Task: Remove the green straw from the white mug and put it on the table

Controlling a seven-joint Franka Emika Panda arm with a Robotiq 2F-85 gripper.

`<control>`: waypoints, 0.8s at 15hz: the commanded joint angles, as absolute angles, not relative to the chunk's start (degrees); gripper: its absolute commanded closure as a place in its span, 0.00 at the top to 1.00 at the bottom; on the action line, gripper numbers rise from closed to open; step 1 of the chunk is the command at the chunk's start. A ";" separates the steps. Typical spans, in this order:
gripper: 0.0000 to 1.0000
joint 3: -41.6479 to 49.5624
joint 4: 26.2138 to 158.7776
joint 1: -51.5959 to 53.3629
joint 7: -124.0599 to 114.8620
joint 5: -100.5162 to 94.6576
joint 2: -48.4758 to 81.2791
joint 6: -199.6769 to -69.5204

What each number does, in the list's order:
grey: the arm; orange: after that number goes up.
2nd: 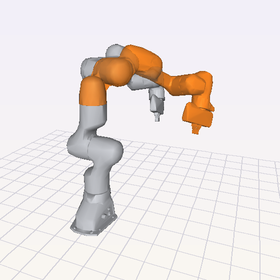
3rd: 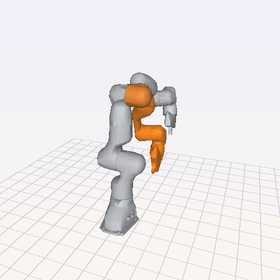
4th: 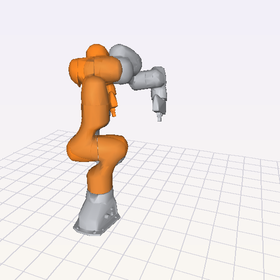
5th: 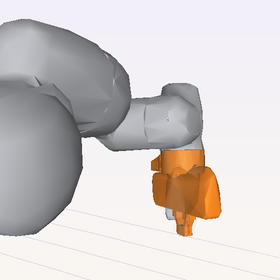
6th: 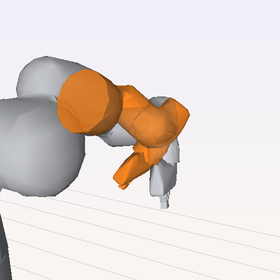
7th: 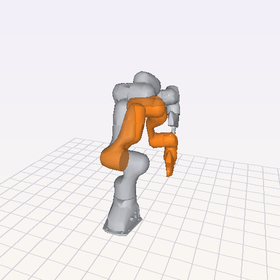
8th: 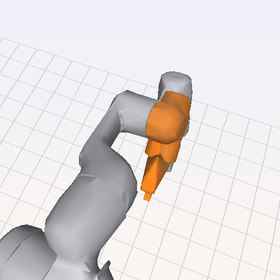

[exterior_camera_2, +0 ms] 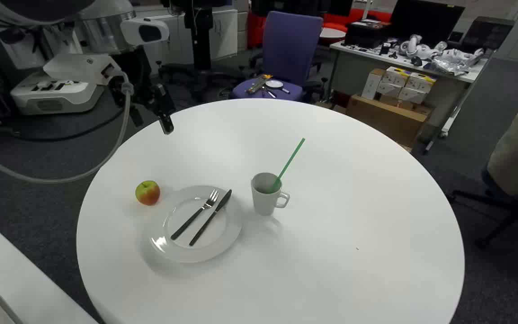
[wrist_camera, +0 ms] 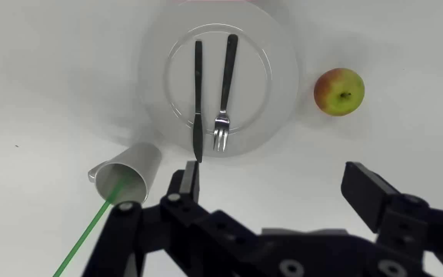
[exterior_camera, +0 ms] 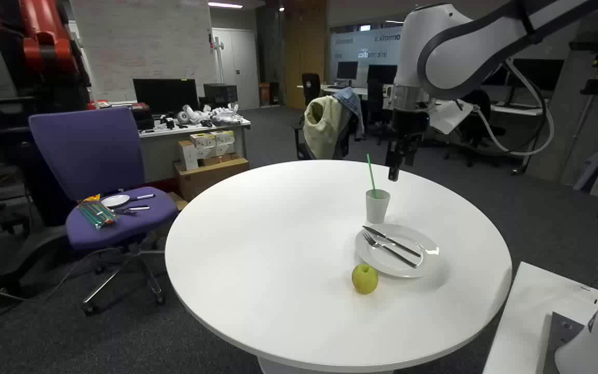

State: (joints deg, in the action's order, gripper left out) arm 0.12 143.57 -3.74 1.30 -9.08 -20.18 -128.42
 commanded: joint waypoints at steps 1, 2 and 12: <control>1.00 0.47 143.49 -3.36 1.18 -9.21 -20.13 -128.27; 1.00 0.47 143.49 -3.36 1.18 -9.21 -20.13 -128.27; 1.00 -0.87 143.57 -10.17 -17.78 -18.99 -15.35 -147.67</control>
